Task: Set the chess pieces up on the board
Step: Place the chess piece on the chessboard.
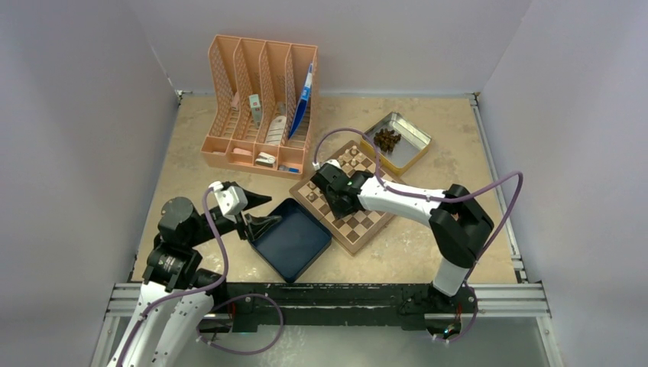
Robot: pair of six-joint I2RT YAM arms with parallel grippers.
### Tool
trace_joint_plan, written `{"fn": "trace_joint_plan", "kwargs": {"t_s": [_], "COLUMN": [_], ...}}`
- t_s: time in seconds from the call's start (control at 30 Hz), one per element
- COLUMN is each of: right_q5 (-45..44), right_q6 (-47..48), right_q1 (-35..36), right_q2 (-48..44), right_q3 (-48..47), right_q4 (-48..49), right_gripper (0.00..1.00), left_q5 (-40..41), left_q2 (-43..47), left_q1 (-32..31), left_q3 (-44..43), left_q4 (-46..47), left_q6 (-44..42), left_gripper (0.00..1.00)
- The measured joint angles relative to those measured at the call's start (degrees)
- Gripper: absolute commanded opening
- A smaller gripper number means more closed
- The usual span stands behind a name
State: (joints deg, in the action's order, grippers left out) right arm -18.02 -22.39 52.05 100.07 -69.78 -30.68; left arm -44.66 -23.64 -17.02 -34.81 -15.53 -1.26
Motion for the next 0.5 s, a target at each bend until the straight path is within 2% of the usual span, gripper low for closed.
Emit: {"fn": "trace_joint_plan", "kwargs": {"t_s": [0.27, 0.5], "right_q5": [0.2, 0.1], "right_q6": [0.1, 0.1], "right_q1": [-0.3, -0.3], "right_q2": [-0.4, -2.6], "right_q3": [0.6, 0.6], "right_q4": [0.7, 1.0], "right_gripper": [0.18, 0.14], "left_q5": [0.0, 0.0], "left_q2": [0.0, 0.0], "left_q1": [0.0, 0.0], "left_q3": [0.0, 0.0], "left_q4": [0.0, 0.0], "left_q6": [0.0, 0.0], "left_gripper": [0.53, 0.57]}}
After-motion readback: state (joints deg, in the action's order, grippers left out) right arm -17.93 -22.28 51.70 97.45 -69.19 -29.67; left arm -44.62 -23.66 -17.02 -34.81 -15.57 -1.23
